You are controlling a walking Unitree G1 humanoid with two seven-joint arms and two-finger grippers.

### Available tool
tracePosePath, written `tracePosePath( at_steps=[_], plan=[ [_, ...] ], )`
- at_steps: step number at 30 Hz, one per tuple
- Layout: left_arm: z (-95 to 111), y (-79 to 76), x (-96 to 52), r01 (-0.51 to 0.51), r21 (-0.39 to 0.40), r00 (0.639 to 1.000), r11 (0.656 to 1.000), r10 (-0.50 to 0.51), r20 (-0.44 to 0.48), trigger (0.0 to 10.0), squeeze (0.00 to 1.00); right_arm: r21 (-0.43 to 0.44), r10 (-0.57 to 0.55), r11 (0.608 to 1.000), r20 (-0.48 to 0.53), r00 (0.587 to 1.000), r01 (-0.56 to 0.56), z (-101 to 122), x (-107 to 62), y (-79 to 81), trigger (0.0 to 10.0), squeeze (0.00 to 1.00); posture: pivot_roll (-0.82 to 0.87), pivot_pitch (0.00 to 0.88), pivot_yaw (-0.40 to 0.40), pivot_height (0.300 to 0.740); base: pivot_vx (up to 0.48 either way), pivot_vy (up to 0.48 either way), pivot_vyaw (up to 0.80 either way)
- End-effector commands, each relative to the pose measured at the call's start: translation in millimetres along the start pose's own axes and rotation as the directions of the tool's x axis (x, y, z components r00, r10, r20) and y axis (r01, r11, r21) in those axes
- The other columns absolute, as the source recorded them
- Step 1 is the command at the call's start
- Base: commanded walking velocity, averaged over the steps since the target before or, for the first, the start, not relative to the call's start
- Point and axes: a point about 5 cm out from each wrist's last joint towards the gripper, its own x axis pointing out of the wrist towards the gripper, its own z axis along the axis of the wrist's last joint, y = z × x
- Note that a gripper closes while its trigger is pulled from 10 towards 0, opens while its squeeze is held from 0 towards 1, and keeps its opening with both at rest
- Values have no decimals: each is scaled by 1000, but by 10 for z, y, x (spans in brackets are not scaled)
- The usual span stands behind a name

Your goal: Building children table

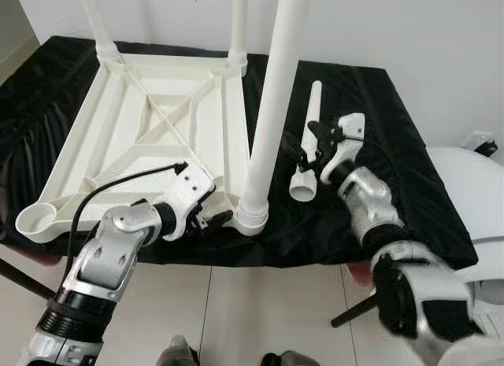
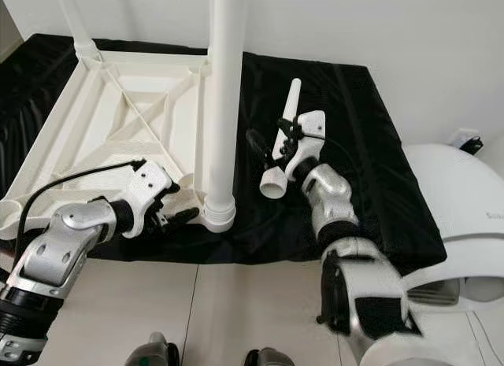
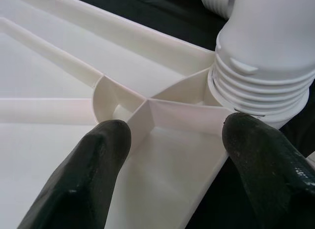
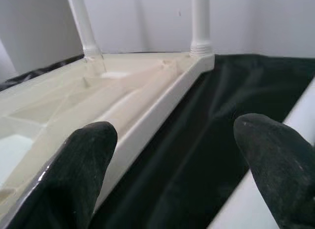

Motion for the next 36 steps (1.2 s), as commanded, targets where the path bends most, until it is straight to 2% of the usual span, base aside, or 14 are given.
tracePosePath(
  at_steps=[1,7,16,18,21,23,24,26,28,31,32,33,34,36],
  plan=[
    [-284,-58,21,-23,-78,996,997,16,-91,10000,0,-11,-62,998,38,997,62,28,-27,-12,10000,0,84,55,-46,740,0,0,0],
    [-263,41,-61,-154,-181,986,971,164,39,10000,0,24,-238,971,90,967,236,-49,-178,9,10000,0,76,54,-47,740,0,0,0],
    [-427,85,-216,-196,-173,978,965,205,35,10000,0,13,-295,955,48,954,295,-223,-278,130,10000,0,91,61,-45,740,0,0,0],
    [-504,178,-267,-301,-219,948,928,316,37,10000,0,-3,-318,948,26,948,318,-269,-308,186,10000,0,92,58,-44,740,0,0,0],
    [-528,207,-277,-344,-240,931,908,362,37,10000,0,-5,-330,944,19,944,330,-277,-315,197,10000,0,92,57,-45,740,0,0,0],
    [-535,235,-272,-451,-312,870,836,489,55,10000,0,-9,-333,943,28,942,334,-270,-313,235,10000,0,92,49,-48,740,0,0,0],
    [-535,235,-272,-451,-312,870,836,489,55,10000,0,-9,-333,943,28,942,334,-270,-313,235,10000,0,92,49,-48,740,0,0,0],
    [-501,231,-260,-506,-384,814,772,575,84,10000,0,-26,-330,943,51,943,331,-249,-302,276,10000,0,95,41,-55,740,0,0,0],
    [-470,232,-263,-541,-418,770,730,629,101,10000,0,-45,-317,946,66,946,320,-232,-290,319,10000,0,94,39,-56,740,0,0,0],
    [-459,231,-267,-555,-421,756,718,646,105,10000,0,-54,-308,948,70,949,312,-227,-287,339,10000,0,94,39,-56,740,0,0,0],
    [-423,216,-271,-560,-447,732,697,669,127,10000,0,-75,-282,954,87,955,289,-203,-286,384,10000,0,90,32,-58,740,0,0,0],
    [-400,202,-281,-589,-476,683,653,717,139,10000,0,-95,-260,958,116,959,271,-162,-312,452,10000,0,85,25,-58,740,0,0,0],
    [-400,202,-281,-589,-476,683,653,717,139,10000,0,-95,-260,958,116,959,271,-162,-312,452,10000,0,85,25,-58,740,0,0,0],
    [-393,193,-297,-625,-468,643,624,752,143,10000,0,-108,-256,957,134,957,271,-142,-350,479,10000,0,84,24,-59,740,0,0,0]
  ],
)
